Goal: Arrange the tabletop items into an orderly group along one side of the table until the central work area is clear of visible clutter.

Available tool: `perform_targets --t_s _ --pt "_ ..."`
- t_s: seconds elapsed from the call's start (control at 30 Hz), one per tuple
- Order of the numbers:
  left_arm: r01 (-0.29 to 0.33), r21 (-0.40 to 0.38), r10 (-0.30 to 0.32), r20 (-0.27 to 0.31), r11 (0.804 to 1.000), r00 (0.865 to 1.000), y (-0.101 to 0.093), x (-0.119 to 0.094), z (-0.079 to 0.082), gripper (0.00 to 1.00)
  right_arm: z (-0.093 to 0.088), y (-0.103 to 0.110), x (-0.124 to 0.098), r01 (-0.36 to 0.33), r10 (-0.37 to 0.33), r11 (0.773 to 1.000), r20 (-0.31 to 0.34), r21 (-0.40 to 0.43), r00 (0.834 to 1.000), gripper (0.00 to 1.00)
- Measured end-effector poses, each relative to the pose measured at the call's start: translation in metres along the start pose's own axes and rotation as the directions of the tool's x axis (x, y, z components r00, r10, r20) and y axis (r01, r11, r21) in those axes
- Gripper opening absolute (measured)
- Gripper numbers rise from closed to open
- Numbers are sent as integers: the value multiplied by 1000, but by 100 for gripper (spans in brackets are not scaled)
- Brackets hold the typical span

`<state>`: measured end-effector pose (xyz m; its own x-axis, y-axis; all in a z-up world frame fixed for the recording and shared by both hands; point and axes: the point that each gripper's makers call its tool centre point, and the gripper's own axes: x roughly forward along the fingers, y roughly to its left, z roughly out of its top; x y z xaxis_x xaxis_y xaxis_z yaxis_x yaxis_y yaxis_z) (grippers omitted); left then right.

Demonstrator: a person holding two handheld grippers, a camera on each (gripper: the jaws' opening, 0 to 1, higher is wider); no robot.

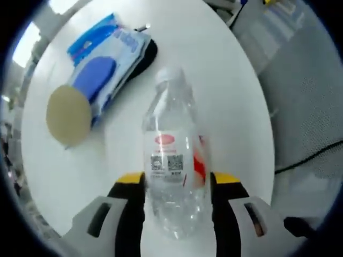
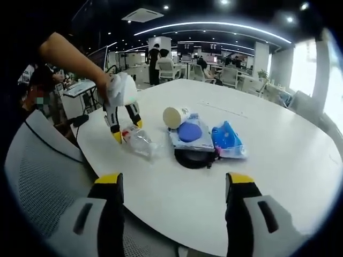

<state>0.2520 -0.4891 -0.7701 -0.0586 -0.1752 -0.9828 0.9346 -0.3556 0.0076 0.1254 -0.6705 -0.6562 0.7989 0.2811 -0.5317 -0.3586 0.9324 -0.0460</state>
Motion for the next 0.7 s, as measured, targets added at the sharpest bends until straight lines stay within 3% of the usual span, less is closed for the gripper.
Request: perform_targets --t_s 0.3,0.43,0.7 --pt "4 45 -5 14 999 1000 3 9 23 45 -1 -2 -1 7 -7 1000 -1 -2 1000 77" --pt "10 54 -10 1 998 1000 3 15 25 44 -1 -4 -1 13 -13 1000 -1 0 1000 77" --pt "4 41 -6 47 999 999 5 13 30 41 -1 -4 -1 10 -10 1000 -2 7 1000 77"
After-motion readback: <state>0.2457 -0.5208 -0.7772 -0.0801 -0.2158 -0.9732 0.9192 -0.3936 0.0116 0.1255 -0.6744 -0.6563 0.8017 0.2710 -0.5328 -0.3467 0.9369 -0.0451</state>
